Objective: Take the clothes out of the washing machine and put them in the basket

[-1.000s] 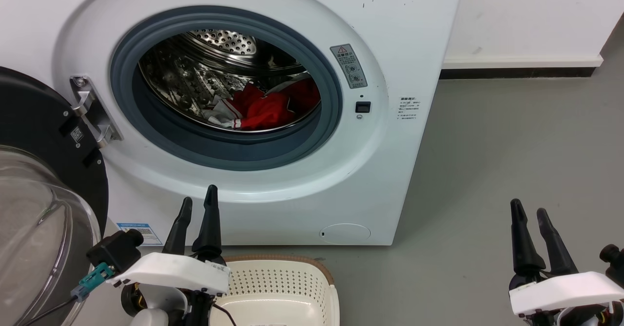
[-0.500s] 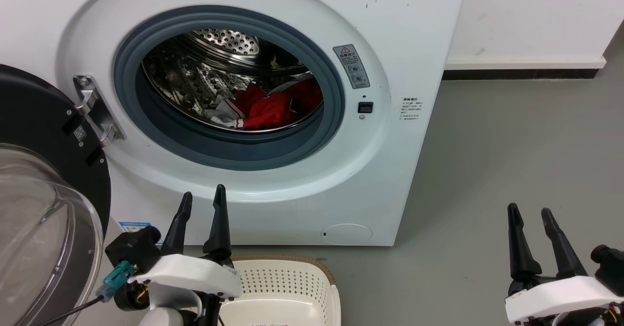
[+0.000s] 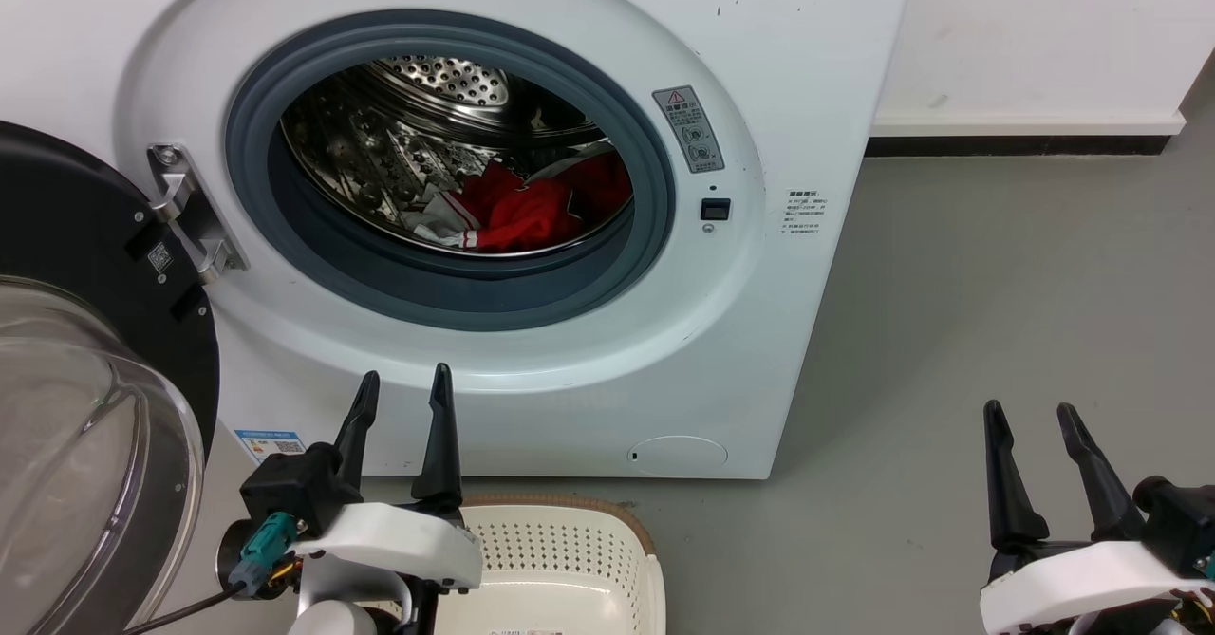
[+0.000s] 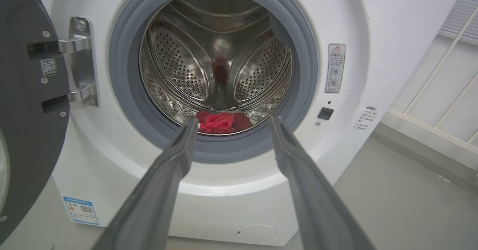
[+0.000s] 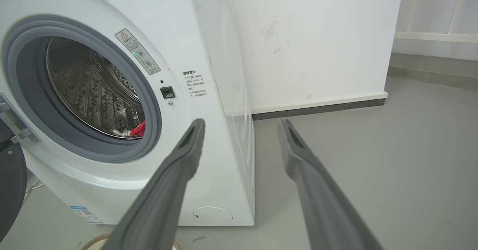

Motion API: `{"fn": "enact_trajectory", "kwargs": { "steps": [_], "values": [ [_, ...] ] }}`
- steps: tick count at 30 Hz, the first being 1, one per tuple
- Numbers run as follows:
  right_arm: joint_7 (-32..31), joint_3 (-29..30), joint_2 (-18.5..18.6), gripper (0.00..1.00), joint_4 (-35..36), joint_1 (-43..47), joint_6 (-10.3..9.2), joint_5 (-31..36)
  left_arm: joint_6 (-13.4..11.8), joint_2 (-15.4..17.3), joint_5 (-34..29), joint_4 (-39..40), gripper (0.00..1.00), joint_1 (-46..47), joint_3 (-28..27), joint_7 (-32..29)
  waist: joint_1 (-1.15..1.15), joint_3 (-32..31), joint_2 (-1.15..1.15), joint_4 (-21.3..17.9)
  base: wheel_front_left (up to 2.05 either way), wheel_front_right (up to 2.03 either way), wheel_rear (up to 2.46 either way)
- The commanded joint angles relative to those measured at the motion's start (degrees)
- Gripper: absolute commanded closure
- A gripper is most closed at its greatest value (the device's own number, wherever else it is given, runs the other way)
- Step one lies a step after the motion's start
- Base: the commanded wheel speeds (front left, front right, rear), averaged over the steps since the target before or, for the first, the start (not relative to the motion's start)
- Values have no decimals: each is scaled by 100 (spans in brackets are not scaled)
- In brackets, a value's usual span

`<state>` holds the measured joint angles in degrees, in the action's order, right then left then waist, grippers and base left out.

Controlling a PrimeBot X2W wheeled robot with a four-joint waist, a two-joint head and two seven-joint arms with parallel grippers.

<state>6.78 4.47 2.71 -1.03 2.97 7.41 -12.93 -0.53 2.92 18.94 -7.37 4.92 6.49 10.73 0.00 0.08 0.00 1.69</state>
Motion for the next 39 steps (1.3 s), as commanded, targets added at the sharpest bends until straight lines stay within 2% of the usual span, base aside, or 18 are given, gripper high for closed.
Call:
{"fn": "enact_trajectory", "kwargs": {
  "steps": [1,26,39],
  "values": [
    [35,-4,27,0,83,58,9,147,-33,30,-160,21,0,89,28,51,0,2,0,3,0,0,0],
    [95,1,28,0,192,202,10,1298,-254,52,-1390,-107,0,132,341,336,0,-8,0,70,0,0,0],
    [154,-11,27,0,211,253,7,1715,-361,39,-1802,-158,0,103,474,462,0,-8,0,100,0,0,0]
  ]
}}
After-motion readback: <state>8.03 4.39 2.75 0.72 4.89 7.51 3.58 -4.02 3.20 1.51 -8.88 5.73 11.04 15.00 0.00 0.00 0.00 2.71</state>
